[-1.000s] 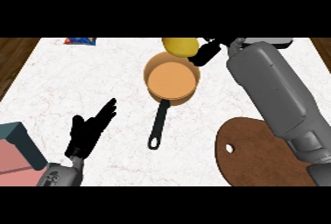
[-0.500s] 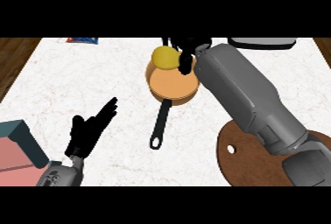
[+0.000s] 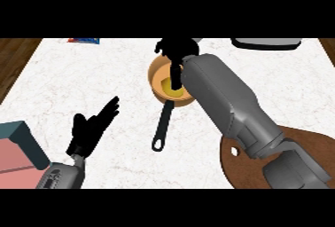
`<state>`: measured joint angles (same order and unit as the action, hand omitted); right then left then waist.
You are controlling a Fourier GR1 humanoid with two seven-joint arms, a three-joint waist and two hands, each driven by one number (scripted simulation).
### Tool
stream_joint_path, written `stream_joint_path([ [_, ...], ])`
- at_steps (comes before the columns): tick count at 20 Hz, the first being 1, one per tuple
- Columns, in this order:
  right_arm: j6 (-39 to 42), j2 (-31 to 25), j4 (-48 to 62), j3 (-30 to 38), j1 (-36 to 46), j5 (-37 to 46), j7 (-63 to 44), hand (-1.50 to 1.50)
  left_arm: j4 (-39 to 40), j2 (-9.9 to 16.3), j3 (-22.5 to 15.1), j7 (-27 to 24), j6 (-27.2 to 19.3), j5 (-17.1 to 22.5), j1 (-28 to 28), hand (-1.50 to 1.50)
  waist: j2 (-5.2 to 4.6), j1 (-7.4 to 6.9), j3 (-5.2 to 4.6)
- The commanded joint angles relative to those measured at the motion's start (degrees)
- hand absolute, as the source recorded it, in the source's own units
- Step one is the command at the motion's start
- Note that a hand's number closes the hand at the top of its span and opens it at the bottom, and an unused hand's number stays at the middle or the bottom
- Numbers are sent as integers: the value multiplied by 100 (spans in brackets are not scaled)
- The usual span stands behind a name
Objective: Pick the lemon from the cutting board and place it in the pot
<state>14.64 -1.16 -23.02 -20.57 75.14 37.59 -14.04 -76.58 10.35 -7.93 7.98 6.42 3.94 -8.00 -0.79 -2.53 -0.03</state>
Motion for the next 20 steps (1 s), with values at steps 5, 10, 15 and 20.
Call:
stream_joint_path([
  [5,-1683,114,-700,1418,-329,-1436,778,-150,-157,-80,-90,177,-43,-37,18,0,15,-42,19],
  [10,-2641,115,-713,2183,-112,-1954,759,-150,-5,37,91,-122,2,-13,136,0,7,1,3],
  [15,-3030,-233,-942,2860,-145,-2353,1118,-150,-145,-81,77,123,-46,48,133,0,37,137,5],
  [20,-2348,-859,-868,3334,-542,-2829,1844,-150,-304,-106,-35,14,-75,-103,435,0,49,163,7],
])
